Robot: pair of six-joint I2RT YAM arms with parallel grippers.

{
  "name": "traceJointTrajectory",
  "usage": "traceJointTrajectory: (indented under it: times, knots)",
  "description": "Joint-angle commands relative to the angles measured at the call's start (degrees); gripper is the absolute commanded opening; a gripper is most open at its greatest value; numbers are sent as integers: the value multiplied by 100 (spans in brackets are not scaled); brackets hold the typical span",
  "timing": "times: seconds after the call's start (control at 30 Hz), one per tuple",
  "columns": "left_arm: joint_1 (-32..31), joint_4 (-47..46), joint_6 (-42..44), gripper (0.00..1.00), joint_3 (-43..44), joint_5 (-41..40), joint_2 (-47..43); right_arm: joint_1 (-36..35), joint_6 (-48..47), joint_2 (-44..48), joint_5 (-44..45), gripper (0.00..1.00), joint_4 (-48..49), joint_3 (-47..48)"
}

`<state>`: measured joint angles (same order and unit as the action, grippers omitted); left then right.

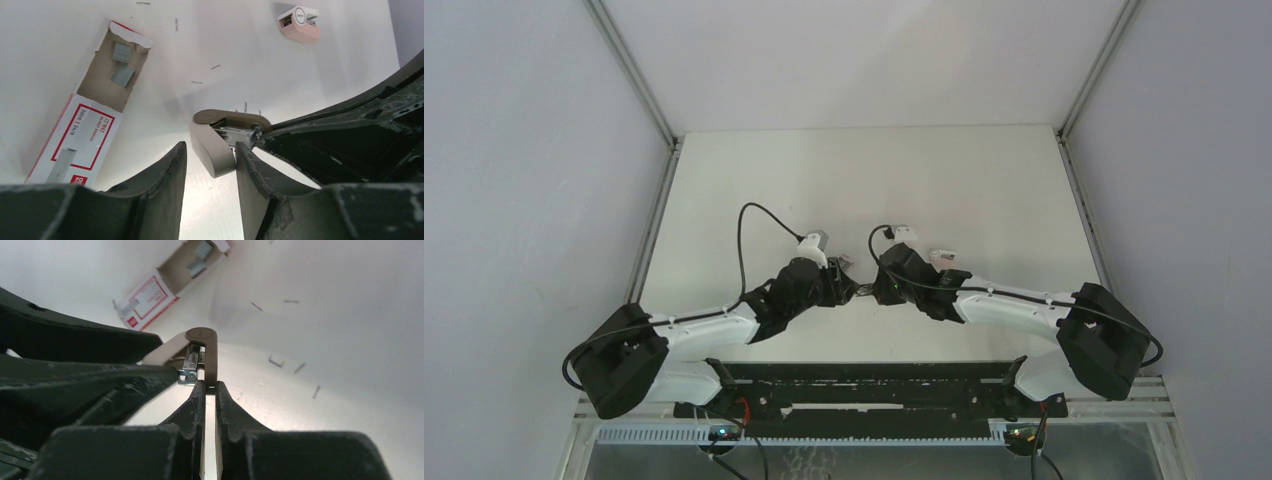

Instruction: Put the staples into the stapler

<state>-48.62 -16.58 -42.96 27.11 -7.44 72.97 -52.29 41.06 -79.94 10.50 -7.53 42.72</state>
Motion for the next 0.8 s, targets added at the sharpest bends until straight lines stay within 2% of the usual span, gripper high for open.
traceJointTrajectory:
  times: [0.0, 0.43, 0.77]
  knots:
    - [137, -56, 24, 44, -129, -149, -28, 68, -11, 51, 119, 0, -144, 114]
    - [183, -4, 86, 43, -230, -122, 28, 290, -68, 176, -180, 0, -169, 114]
    - [341, 6, 104, 43, -565, -237, -113, 1010, -278, 601, -1774, 0, -30, -15]
